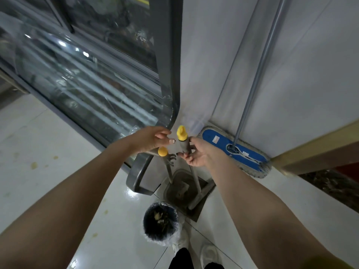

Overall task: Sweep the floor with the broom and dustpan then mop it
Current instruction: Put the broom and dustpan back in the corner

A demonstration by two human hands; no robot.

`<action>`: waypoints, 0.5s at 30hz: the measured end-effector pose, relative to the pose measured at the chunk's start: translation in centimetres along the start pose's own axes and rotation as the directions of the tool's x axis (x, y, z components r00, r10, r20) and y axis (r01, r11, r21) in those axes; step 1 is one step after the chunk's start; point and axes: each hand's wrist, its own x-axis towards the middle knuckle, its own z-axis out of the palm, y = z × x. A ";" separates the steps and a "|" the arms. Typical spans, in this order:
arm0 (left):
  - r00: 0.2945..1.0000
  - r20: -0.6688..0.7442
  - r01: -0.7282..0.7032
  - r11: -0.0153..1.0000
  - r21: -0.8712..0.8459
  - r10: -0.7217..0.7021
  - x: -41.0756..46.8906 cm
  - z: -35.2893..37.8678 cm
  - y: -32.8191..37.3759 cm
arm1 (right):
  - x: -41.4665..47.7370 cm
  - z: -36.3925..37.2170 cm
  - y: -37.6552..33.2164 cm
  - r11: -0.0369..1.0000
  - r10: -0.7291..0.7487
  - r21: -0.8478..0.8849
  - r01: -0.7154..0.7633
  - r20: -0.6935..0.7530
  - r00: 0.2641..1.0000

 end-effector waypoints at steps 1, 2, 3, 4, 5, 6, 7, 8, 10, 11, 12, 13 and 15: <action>0.999 -0.037 -0.008 1.000 -0.019 0.007 0.3 -0.1 0.3 | 0.2 0.5 -0.2 1.000 -0.006 -0.026 0.007 0.002 1.000; 0.997 -0.076 -0.011 0.999 -0.032 0.008 0.6 -0.1 0.5 | 0.6 1.1 -0.4 0.999 -0.012 -0.049 0.012 0.001 1.000; 0.993 -0.116 -0.008 0.999 -0.044 0.003 0.9 -0.2 0.6 | 0.9 1.6 -0.6 0.997 -0.015 -0.071 0.015 -0.001 1.000; 0.988 -0.152 -0.001 0.999 -0.050 -0.007 1.2 -0.1 0.6 | 1.3 2.0 -0.7 0.996 -0.018 -0.092 0.018 -0.004 1.000; 0.982 -0.186 0.007 0.999 -0.044 -0.015 1.5 -0.1 0.5 | 1.6 2.3 -0.6 0.994 -0.023 -0.110 0.022 -0.003 1.000; 0.976 -0.216 0.014 0.999 -0.032 -0.021 1.9 -0.2 0.3 | 1.8 2.5 -0.6 0.992 -0.029 -0.125 0.030 0.006 1.000; 0.970 -0.241 0.023 0.999 -0.026 -0.029 2.1 -0.2 0.0 | 2.0 2.6 -0.5 0.990 -0.039 -0.136 0.041 0.017 0.999; 0.964 -0.262 0.034 0.999 -0.033 -0.042 2.4 -0.3 -0.4 | 2.2 2.6 -0.3 0.988 -0.053 -0.144 0.056 0.026 0.998; 0.952 -0.299 0.061 0.997 -0.038 -0.070 2.6 -0.4 -1.0 | 2.5 2.3 -0.3 0.982 -0.090 -0.163 0.094 0.028 0.996; 0.946 -0.315 0.073 0.997 -0.032 -0.079 2.7 -0.5 -1.3 | 2.5 2.2 -0.3 0.978 -0.108 -0.179 0.111 0.025 0.994; 0.942 -0.324 0.084 0.996 -0.036 -0.091 2.8 -0.5 -1.7 | 2.6 2.0 -0.4 0.973 -0.121 -0.197 0.123 0.023 0.992; 0.939 -0.327 0.094 0.994 -0.052 -0.106 2.8 -0.6 -1.9 | 2.6 1.9 -0.5 0.968 -0.131 -0.212 0.132 0.022 0.991; 0.938 -0.323 0.106 0.991 -0.080 -0.126 2.8 -0.6 -2.3 | 2.6 1.8 -0.8 0.962 -0.146 -0.229 0.147 0.023 0.989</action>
